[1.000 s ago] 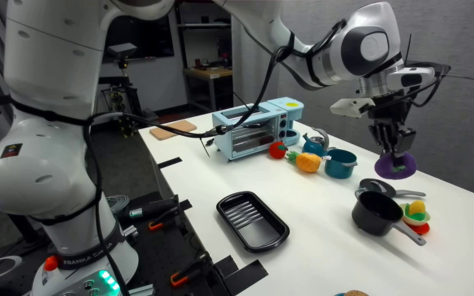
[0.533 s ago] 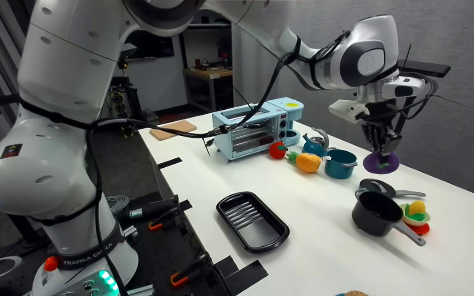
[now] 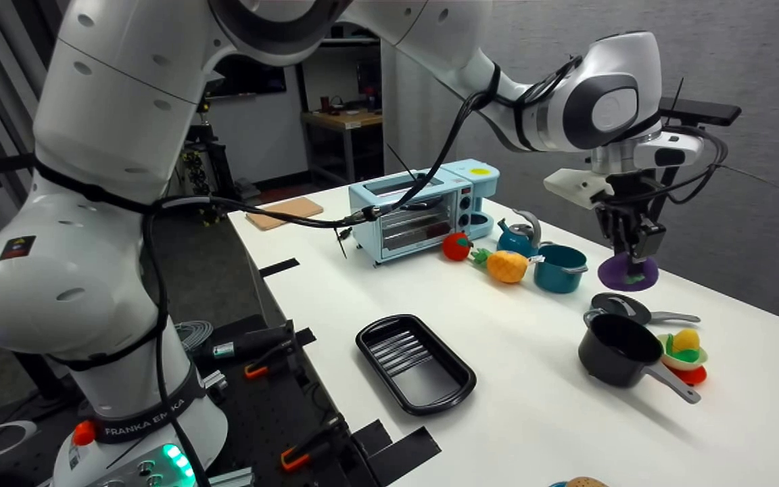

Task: Move the purple object from the black tray to the black pot

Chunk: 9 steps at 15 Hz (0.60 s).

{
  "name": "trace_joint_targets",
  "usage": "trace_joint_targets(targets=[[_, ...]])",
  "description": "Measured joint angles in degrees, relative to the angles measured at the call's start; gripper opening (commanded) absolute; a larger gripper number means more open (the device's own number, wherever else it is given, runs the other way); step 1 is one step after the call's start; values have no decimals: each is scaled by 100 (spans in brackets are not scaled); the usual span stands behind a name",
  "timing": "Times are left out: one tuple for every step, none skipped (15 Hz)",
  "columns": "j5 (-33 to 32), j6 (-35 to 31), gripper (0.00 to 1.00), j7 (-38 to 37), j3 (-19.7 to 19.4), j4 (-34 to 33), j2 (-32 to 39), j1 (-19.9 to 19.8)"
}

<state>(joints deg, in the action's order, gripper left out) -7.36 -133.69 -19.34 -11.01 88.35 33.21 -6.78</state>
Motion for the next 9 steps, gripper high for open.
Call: trace_joint_targets(targets=[[0, 4, 74, 8, -6, 0, 2, 0], [0, 9, 81, 11, -13, 1, 3, 0], [0, 9, 91, 12, -18, 3, 4, 0], [0, 9, 97, 13, -24, 7, 4, 0], [0, 9, 100, 13, -29, 10, 4, 0], [0, 9, 100, 13, -34, 11, 4, 0], [0, 9, 100, 13, -39, 12, 3, 0], [0, 9, 100, 13, -46, 12, 2, 0], [0, 9, 100, 13, -53, 12, 1, 0]])
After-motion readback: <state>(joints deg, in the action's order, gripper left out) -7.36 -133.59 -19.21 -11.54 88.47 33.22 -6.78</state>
